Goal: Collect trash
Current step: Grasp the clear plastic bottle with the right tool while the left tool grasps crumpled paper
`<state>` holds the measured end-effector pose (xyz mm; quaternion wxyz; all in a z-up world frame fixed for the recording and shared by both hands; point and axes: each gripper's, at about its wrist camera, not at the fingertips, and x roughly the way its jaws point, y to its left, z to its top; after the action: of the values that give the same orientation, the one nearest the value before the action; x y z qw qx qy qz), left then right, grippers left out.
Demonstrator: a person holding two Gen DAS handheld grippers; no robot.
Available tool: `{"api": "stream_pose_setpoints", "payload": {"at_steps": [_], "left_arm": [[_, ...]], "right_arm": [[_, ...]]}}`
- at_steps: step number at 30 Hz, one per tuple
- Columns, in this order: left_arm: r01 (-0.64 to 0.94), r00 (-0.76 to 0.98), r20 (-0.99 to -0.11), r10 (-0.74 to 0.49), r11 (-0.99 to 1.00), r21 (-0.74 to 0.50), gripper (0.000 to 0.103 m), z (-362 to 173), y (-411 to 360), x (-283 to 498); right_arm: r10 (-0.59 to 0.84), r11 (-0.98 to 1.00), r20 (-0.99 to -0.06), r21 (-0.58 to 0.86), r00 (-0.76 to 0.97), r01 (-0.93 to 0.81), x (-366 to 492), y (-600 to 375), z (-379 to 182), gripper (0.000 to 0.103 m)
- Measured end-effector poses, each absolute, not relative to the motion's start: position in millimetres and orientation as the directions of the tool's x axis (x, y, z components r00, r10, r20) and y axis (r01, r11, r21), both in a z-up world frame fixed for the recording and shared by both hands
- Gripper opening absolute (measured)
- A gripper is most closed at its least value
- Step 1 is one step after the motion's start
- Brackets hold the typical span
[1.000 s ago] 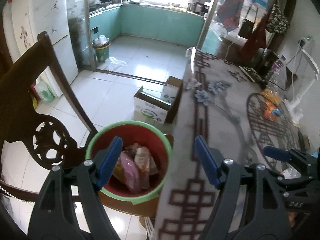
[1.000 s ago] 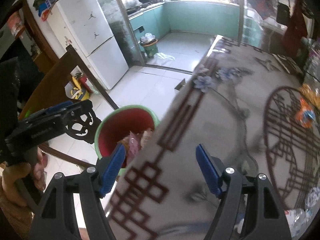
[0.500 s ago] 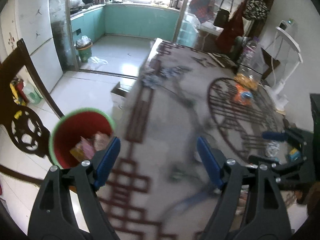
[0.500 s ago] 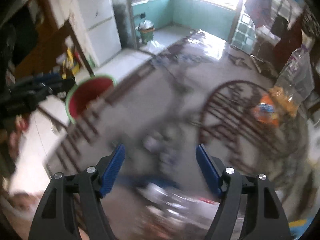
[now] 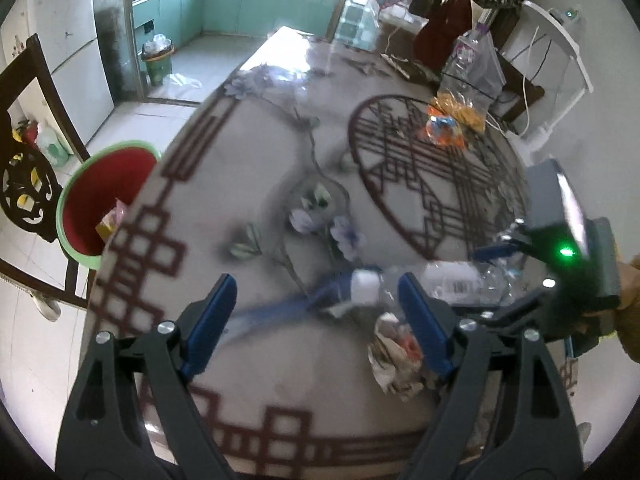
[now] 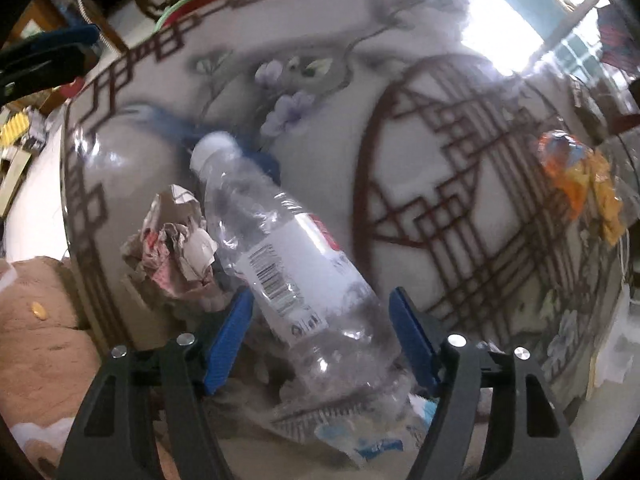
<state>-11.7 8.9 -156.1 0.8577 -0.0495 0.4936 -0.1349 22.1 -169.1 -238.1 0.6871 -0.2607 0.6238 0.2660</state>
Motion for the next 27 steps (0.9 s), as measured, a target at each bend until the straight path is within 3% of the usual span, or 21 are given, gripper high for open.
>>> {"api": "stream_pose_setpoints", "payload": {"at_steps": [2, 5, 8, 14, 19, 22, 23, 27], "left_arm": [[0.192, 0.473, -0.837, -0.277, 0.959, -0.209, 0.081, -156.7, 3.5, -16.9], [0.206, 0.448, -0.847, -0.286, 0.955, -0.213, 0.081, -162.6, -5.4, -26.8], [0.223, 0.4, -0.863, -0.31, 0.946, -0.237, 0.081, -176.4, -15.4, -33.4], [0.248, 0.28, -0.897, -0.343, 0.928, -0.278, 0.081, -217.3, -44.2, -37.6], [0.28, 0.246, -0.907, -0.343, 0.921, -0.272, 0.081, -234.3, -62.7, -34.0], [0.332, 0.214, -0.922, -0.323, 0.912, -0.242, 0.063, -247.9, -79.0, -32.3], [0.345, 0.193, -0.925, -0.329, 0.905, -0.25, 0.053, -252.1, -84.3, -32.3], [0.369, 0.262, -0.913, -0.312, 0.907, -0.204, 0.035, -236.2, -87.9, -26.8]], "right_arm": [[0.002, 0.726, -0.998, -0.046, 0.069, -0.687, 22.4, -164.0, -252.3, 0.069], [0.039, 0.74, -0.996, -0.027, 0.082, -0.672, 23.1, -159.2, -255.5, 0.057], [0.081, 0.804, -0.99, -0.002, 0.113, -0.595, 33.6, -164.1, -249.9, 0.056], [0.271, 0.942, -0.928, 0.2, 0.255, -0.271, 51.9, -197.8, -217.3, 0.056], [0.327, 0.944, -0.868, 0.28, 0.374, -0.176, 38.7, -217.8, -176.9, 0.056], [0.339, 0.94, -0.841, 0.291, 0.422, -0.176, 28.9, -216.6, -153.8, 0.057], [0.342, 0.94, -0.835, 0.292, 0.432, -0.179, 27.2, -216.8, -148.6, 0.057], [0.344, 0.939, -0.81, 0.289, 0.475, -0.187, 24.3, -220.4, -126.8, 0.057]]}}
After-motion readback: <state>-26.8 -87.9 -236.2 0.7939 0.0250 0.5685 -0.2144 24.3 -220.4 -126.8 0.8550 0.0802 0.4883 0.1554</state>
